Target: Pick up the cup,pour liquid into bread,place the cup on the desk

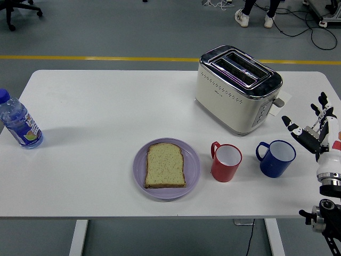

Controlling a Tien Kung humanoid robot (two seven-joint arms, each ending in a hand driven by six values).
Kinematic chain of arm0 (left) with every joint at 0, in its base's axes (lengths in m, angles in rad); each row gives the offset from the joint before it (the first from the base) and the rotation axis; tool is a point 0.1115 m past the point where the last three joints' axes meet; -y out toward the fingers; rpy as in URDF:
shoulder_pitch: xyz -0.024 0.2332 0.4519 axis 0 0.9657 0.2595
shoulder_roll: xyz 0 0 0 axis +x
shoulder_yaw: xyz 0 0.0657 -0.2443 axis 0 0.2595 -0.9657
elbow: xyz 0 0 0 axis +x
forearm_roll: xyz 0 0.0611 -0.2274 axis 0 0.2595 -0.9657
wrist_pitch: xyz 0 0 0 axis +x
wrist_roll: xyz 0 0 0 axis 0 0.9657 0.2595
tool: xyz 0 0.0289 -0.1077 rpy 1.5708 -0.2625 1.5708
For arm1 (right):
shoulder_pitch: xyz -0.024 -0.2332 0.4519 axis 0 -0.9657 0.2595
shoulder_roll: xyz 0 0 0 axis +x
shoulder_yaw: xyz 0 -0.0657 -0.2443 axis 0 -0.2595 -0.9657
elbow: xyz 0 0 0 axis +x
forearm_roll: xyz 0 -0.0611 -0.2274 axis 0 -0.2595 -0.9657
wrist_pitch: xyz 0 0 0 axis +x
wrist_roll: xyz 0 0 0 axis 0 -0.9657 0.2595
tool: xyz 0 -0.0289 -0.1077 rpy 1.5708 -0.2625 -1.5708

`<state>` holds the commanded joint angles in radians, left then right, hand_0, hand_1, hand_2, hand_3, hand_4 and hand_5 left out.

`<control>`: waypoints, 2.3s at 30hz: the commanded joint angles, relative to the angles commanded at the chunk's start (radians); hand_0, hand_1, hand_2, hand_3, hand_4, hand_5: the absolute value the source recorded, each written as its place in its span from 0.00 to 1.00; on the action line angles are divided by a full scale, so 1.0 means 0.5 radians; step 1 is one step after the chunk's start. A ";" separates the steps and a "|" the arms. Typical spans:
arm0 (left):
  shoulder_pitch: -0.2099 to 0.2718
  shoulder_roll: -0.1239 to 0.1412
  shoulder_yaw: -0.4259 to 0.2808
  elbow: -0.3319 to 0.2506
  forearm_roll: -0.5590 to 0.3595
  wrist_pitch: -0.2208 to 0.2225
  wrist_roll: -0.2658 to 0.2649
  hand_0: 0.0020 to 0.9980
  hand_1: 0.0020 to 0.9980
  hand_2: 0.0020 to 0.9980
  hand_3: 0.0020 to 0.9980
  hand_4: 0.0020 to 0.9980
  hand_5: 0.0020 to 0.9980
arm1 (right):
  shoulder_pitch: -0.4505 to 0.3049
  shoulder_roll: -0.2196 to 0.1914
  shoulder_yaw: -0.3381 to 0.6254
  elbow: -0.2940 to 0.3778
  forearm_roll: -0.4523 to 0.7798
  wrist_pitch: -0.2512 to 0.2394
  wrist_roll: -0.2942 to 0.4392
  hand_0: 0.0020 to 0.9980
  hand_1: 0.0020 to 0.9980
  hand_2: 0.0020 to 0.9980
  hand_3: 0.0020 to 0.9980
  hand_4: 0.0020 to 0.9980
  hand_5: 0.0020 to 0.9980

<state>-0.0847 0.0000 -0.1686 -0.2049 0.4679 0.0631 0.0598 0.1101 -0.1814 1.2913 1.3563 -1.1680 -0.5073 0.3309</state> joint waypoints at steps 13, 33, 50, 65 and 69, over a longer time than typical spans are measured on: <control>-0.008 0.000 -0.017 0.001 0.001 0.001 0.001 0.64 0.65 0.66 0.55 0.32 0.84 | -0.023 0.002 0.183 0.216 0.966 0.411 0.045 0.75 0.66 0.71 0.72 0.71 0.24; -0.021 0.000 -0.028 0.001 0.007 0.000 0.001 0.64 0.65 0.66 0.55 0.32 0.84 | -0.086 0.066 0.552 0.174 1.840 0.817 -0.351 0.68 0.61 0.66 0.62 0.65 0.29; -0.019 0.000 -0.024 0.001 0.004 0.000 0.001 0.64 0.65 0.66 0.55 0.32 0.84 | -0.098 0.076 0.578 0.074 2.058 0.772 -0.432 0.67 0.60 0.64 0.62 0.64 0.29; -0.021 0.000 -0.025 0.000 0.009 0.001 0.000 0.64 0.65 0.66 0.55 0.32 0.84 | -0.105 0.085 0.561 0.008 2.216 0.807 -0.447 0.65 0.58 0.63 0.62 0.60 0.31; -0.020 0.000 -0.020 0.000 0.009 0.000 0.000 0.64 0.65 0.66 0.55 0.32 0.84 | -0.106 0.083 0.561 0.008 2.219 0.806 -0.450 0.65 0.58 0.63 0.62 0.60 0.31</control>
<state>-0.0946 0.0000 -0.1786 -0.2048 0.4722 0.0632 0.0599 0.0574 -0.1398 1.5720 1.3602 -0.0586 -0.1041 0.1058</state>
